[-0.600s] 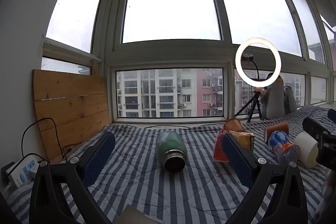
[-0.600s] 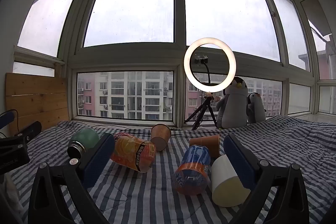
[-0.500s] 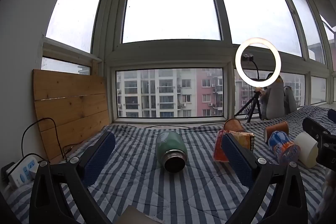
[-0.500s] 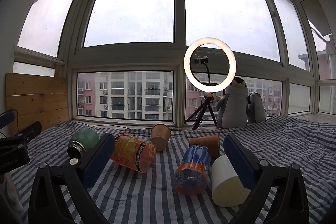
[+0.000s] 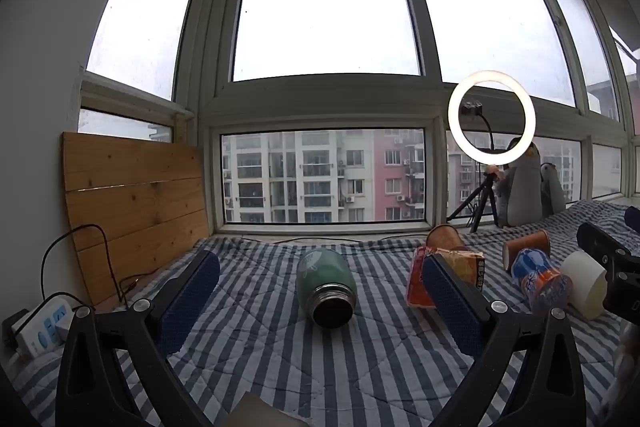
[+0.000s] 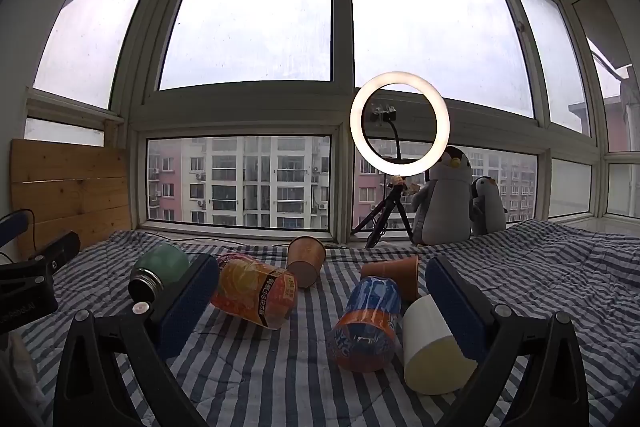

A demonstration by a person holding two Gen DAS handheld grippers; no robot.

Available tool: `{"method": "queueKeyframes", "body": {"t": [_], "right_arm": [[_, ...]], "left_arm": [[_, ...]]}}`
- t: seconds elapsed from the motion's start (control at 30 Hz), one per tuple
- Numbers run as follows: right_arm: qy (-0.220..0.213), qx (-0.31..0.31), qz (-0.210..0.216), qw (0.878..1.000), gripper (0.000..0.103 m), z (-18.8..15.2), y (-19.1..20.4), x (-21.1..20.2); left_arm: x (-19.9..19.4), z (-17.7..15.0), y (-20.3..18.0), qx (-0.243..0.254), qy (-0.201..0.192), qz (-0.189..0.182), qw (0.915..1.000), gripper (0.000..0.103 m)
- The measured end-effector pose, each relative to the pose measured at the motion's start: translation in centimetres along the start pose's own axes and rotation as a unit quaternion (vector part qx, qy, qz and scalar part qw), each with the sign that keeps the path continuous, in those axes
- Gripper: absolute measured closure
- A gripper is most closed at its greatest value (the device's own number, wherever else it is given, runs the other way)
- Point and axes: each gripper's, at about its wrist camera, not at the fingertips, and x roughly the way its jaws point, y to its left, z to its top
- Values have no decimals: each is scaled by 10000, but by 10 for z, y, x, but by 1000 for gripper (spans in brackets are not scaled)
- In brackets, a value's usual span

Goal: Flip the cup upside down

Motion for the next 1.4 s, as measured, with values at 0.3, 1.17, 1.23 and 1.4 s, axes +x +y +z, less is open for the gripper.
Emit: {"method": "queueKeyframes", "body": {"t": [0.3,1.17,1.23,1.4], "right_arm": [[-5,1,0,10000,1,0,0,0],[-10,6,-1,10000,1,0,0,0],[-13,7,0,10000,1,0,0,0],[-8,6,1,10000,1,0,0,1]], "left_arm": [[0,2,0,0,0,-4,10000,0],[2,-3,2,1,26,7,10000,0],[2,-3,1,2,26,5,10000,0],[2,-3,2,0,27,8,10000,0]]}}
